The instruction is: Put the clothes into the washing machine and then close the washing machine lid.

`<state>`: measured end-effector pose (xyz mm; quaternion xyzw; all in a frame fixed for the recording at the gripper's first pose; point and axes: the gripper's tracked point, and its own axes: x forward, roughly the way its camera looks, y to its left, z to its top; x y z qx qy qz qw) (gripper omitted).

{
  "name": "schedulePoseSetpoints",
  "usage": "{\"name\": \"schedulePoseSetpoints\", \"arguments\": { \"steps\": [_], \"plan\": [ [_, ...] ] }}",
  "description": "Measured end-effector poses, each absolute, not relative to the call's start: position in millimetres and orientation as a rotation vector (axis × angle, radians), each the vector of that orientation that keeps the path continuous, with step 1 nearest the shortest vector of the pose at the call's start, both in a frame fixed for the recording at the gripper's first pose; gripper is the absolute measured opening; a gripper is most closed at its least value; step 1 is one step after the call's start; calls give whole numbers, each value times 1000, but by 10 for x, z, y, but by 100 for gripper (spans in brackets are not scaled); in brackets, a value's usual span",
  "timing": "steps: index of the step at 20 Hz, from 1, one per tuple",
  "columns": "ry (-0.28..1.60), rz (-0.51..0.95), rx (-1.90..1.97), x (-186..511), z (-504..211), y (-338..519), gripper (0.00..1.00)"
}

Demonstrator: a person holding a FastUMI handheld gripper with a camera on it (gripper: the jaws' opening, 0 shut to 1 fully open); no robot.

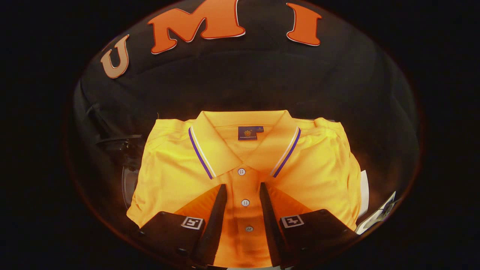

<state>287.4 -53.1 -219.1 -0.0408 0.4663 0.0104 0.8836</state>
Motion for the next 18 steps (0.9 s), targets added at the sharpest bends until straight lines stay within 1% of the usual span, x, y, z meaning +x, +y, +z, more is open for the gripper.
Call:
{"name": "schedulePoseSetpoints", "arguments": {
  "steps": [2,4,9,11,14,15,18],
  "plan": [
    [976,31,-86,2852,-2180,-515,59],
    [982,21,-82,2888,-2179,-524,43],
    [1041,-1,-73,2865,-2184,-492,43],
    [1040,-3,-75,2915,-2162,-496,20],
    [1030,0,-99,2938,-2191,-469,20],
    [1028,1,-105,2905,-2151,-474,9],
    [996,30,-97,2900,-2154,-470,9]
  ]
}}
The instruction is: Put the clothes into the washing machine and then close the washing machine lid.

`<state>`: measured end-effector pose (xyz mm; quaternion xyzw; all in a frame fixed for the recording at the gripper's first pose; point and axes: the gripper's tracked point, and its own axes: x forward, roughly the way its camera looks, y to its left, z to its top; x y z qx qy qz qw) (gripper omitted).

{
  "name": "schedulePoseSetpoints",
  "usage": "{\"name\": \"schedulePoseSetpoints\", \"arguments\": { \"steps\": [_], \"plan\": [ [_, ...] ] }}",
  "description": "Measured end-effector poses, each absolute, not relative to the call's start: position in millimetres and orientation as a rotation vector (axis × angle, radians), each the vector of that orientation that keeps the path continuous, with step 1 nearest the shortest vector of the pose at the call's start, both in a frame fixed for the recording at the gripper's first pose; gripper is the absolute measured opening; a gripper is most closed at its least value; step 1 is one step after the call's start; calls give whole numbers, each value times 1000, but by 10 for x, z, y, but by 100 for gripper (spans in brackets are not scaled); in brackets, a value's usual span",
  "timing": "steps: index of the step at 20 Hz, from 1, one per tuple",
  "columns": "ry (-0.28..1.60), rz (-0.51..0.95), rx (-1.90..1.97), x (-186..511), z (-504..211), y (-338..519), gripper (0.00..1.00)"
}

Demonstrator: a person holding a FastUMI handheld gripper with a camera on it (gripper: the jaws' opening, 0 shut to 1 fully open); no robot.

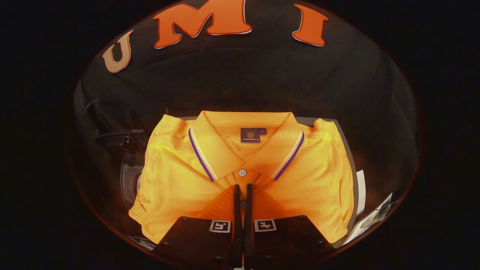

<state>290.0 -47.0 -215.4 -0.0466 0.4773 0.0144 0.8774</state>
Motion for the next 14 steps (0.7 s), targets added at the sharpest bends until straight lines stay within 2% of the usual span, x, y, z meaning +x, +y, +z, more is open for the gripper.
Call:
{"name": "schedulePoseSetpoints", "arguments": {
  "steps": [7,14],
  "plan": [
    [856,91,-31,2892,-2101,-465,9],
    [687,135,149,2864,-1673,-458,9]
  ]
}}
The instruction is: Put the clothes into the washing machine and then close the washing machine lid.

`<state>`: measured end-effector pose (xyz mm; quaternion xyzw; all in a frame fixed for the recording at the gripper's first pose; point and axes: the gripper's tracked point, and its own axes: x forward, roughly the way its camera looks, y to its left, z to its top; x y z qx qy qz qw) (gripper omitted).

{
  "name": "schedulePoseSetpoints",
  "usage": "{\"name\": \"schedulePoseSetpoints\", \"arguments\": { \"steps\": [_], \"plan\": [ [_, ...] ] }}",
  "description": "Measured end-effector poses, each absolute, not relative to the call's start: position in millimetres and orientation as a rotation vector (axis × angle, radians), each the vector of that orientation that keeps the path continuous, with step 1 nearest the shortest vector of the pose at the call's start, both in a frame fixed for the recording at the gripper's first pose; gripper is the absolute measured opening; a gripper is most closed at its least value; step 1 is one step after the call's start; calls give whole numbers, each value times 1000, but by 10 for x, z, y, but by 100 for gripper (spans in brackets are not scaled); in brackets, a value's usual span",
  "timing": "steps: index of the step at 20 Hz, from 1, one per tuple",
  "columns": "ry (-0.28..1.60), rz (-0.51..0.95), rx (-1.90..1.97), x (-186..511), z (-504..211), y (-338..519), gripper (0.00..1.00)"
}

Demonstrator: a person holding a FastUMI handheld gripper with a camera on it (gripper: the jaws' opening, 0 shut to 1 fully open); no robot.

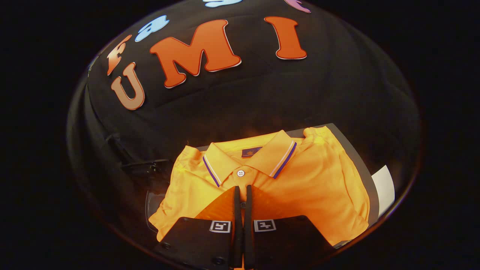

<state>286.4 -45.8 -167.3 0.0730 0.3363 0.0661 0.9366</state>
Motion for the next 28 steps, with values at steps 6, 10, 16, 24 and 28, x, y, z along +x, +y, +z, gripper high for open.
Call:
{"name": "schedulePoseSetpoints", "arguments": {
  "steps": [6,10,16,24,28],
  "plan": [
    [582,178,234,2899,-1207,-296,9],
    [501,176,260,2606,-757,57,9],
    [436,233,249,2277,-255,851,9],
    [435,338,226,2017,-305,1897,9],
    [467,401,214,1961,-513,2367,9]
  ]
}}
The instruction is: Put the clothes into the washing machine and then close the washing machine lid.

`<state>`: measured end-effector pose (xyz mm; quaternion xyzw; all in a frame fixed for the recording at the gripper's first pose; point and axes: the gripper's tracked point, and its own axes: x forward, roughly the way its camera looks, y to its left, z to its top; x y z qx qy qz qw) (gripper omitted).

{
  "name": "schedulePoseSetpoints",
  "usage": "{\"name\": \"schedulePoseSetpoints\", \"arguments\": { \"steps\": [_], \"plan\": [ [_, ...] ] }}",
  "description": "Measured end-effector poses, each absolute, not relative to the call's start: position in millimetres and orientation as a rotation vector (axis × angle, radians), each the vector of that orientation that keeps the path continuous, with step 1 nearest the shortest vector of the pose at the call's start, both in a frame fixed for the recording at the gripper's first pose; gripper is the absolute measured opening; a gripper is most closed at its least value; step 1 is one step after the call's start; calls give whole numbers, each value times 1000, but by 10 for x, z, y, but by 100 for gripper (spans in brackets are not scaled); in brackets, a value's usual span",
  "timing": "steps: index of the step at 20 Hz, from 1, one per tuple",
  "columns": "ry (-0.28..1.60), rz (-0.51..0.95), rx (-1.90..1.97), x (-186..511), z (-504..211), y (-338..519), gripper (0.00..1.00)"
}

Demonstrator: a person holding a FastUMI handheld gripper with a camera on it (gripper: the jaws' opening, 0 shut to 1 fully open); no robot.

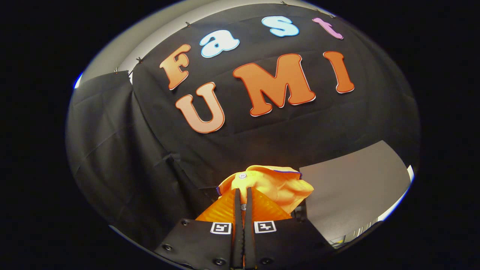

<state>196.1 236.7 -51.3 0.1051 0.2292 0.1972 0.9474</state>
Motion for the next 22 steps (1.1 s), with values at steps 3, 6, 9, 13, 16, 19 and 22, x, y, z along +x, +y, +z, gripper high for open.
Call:
{"name": "schedulePoseSetpoints", "arguments": {
  "steps": [3,6,9,13,16,19,22],
  "plan": [
    [501,433,223,1969,-709,2637,9],
    [544,457,225,2054,-993,2885,9],
    [580,469,209,2159,-1313,3094,9],
    [648,479,199,2297,-1893,3254,9],
    [693,469,161,2386,-2349,3337,9],
    [737,473,171,2453,-2689,3447,9],
    [766,468,167,2546,-2976,3487,9]
  ]
}}
